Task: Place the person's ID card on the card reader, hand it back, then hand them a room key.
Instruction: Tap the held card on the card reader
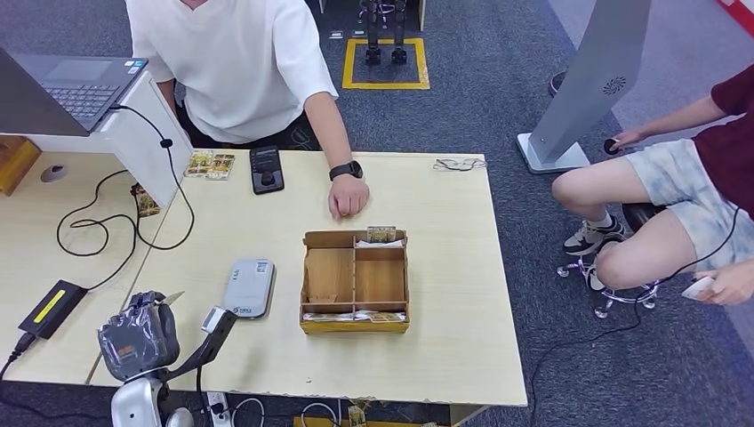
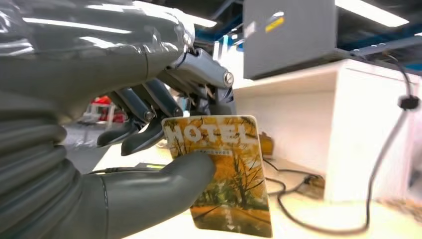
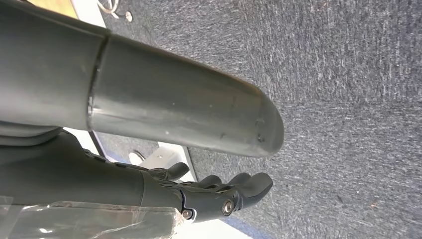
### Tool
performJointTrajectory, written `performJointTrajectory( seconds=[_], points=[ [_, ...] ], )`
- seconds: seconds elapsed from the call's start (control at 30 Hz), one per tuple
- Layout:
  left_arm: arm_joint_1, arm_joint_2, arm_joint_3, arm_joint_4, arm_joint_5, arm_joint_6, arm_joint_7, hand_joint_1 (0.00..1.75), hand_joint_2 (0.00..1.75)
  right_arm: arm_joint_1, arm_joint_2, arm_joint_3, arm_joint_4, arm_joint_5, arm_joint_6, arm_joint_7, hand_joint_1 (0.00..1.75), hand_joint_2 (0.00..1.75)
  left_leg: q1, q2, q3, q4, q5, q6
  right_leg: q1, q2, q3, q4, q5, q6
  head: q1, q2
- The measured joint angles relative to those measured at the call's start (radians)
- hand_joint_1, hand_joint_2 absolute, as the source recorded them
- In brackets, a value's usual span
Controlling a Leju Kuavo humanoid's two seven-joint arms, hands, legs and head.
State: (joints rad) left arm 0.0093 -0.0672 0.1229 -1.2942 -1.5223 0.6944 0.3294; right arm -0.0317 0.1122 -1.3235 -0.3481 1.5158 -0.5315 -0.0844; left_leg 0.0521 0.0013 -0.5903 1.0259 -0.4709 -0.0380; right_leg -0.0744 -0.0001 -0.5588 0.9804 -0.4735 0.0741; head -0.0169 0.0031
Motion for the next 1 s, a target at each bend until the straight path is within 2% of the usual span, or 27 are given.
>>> performJointTrajectory(
  seconds=[0.13,0.3,0.57,1.0],
  points=[
    [0.006,0.059,-0.099,0.094,0.000,-0.003,0.110,1.75,1.75,0.002,0.005,-0.002,-0.015,0.003,0.010,0.007,0.00,0.00,0.000,0.000,0.000,0.000,0.000,0.000,0.000,0.000,0.000,0.000,0.000,0.000,0.000,0.000],
    [0.011,0.095,-0.164,0.165,-0.001,0.002,0.132,1.75,1.75,0.004,0.012,-0.008,-0.031,0.005,0.014,0.012,0.00,0.00,0.000,0.000,0.000,0.000,0.000,0.000,0.000,0.000,0.001,0.000,0.000,0.000,0.000,0.000],
    [0.010,0.116,-0.194,0.199,-0.001,0.002,0.133,1.75,1.75,0.005,0.017,-0.013,-0.043,0.005,0.018,0.012,0.00,0.00,0.000,0.000,0.001,0.000,0.000,0.000,0.000,0.000,0.001,0.000,0.000,0.000,0.000,0.000],
    [0.013,0.122,-0.207,0.224,-0.001,-0.002,0.127,1.75,1.75,0.005,0.020,-0.019,-0.047,0.015,0.026,0.022,0.00,0.00,0.000,0.000,0.001,0.000,0.000,0.000,0.000,0.000,0.002,0.000,0.000,0.000,0.000,0.000]
  ],
)
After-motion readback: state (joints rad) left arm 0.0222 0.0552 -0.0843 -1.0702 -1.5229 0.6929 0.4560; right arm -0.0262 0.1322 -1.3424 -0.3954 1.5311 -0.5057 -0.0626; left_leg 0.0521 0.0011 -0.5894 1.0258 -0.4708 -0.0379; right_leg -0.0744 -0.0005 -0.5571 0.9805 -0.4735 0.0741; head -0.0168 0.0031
